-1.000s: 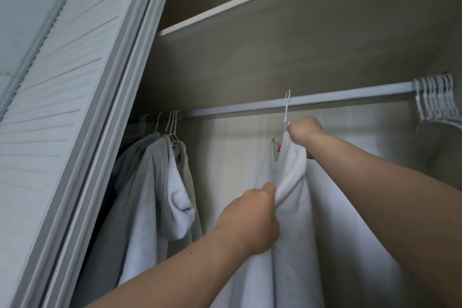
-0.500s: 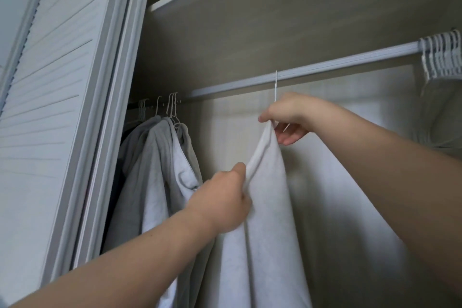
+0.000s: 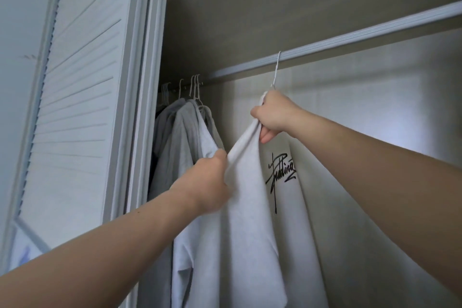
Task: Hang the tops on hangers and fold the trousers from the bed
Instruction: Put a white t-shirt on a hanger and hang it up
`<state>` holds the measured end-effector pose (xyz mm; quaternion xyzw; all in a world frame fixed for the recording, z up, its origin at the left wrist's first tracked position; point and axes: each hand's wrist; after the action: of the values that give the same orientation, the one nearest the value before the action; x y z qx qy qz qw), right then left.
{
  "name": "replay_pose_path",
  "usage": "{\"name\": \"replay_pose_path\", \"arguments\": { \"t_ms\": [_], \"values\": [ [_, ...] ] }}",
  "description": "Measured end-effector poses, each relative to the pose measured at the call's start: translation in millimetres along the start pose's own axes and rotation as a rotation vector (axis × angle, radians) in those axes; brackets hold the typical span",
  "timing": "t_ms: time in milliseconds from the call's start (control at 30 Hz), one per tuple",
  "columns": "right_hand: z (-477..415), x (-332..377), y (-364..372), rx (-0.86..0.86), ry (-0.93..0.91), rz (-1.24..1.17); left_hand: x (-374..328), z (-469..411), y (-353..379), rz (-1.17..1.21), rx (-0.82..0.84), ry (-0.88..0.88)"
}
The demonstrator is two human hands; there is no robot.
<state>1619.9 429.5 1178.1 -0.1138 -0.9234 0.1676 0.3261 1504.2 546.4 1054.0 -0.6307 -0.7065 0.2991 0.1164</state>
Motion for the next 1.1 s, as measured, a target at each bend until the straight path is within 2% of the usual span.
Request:
{"name": "replay_pose_path", "arguments": {
  "t_ms": [300,667,933,1100],
  "values": [
    [-43.5,-10.8,91.1,0.060,-0.144,-0.062,44.5,-13.9,9.7,-0.086,-0.003,-0.149],
    [-96.8,-10.6,186.7,0.185,-0.189,-0.186,81.7,-42.8,35.7,-0.181,-0.024,-0.285],
    [-97.9,-33.7,208.4,0.096,-0.230,-0.227,83.1,-38.3,39.5,-0.243,0.001,-0.329],
    [-71.6,-51.5,200.5,0.028,-0.285,-0.222,74.5,-18.2,31.1,-0.279,-0.002,-0.284]
  ]
}}
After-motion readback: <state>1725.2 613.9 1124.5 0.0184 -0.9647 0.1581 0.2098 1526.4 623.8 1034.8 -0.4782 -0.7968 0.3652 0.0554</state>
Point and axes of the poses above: each hand's wrist, its own z-axis away from the middle knuckle, its own y-axis out of the palm, x = y × z, and after that the axes turned 15 degrees about -x, right-handed
